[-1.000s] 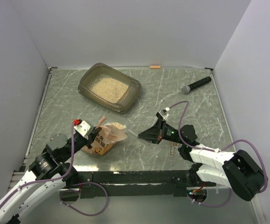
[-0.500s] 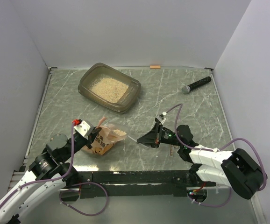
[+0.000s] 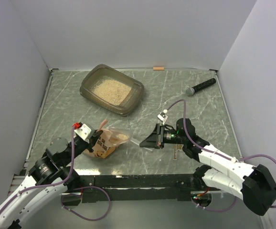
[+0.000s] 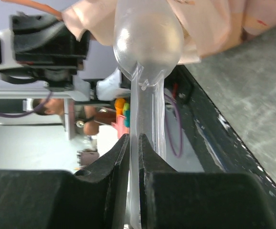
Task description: Fill the litter box with clean litter
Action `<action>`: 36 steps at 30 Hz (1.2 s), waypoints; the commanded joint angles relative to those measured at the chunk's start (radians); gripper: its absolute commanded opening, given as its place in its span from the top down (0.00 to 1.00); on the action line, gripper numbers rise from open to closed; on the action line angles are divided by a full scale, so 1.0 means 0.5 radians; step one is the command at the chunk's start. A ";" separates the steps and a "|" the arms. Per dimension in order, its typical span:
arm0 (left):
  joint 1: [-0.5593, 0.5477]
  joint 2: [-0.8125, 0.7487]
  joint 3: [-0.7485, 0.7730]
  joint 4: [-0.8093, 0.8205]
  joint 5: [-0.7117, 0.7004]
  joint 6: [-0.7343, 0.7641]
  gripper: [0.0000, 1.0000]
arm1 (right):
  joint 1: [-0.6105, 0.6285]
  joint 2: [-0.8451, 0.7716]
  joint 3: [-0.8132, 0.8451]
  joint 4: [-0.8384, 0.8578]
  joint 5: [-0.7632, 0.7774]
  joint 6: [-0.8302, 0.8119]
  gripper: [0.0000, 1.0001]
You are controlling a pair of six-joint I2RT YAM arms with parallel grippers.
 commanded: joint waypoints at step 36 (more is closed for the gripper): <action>-0.009 -0.055 0.190 0.045 0.004 0.048 0.66 | 0.513 0.351 1.796 -2.312 0.926 -1.359 1.00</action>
